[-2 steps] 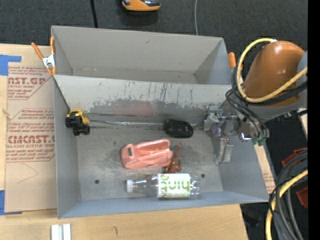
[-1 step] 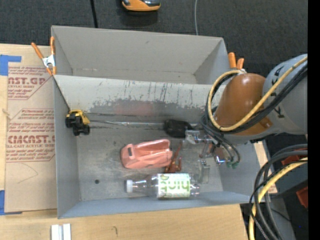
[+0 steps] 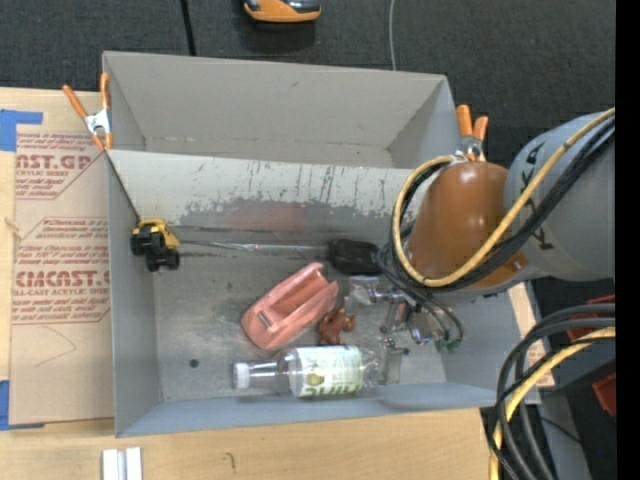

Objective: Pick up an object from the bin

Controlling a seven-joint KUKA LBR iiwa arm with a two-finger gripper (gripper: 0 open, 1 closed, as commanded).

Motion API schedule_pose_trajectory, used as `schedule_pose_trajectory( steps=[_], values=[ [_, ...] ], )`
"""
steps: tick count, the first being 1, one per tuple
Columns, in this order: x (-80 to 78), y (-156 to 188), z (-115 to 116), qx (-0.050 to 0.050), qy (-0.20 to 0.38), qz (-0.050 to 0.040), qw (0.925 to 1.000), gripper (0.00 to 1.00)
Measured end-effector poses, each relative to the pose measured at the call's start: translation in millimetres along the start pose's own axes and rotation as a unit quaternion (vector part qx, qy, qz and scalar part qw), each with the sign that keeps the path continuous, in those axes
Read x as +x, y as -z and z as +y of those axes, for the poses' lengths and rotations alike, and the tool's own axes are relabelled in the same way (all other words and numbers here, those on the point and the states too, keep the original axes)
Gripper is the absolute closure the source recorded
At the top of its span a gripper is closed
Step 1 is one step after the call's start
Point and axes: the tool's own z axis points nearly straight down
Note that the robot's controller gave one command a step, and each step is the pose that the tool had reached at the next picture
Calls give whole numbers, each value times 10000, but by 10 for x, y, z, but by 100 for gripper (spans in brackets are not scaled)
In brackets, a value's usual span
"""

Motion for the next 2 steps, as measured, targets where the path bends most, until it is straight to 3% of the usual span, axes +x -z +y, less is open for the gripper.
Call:
schedule_pose_trajectory(
  steps=[1, 2],
  values=[
    [-31, -116, 213, 2, 727, -21, 9974, 0],
    [-66, -656, 475, 22, 1150, -96, 9933, 0]
  ],
)
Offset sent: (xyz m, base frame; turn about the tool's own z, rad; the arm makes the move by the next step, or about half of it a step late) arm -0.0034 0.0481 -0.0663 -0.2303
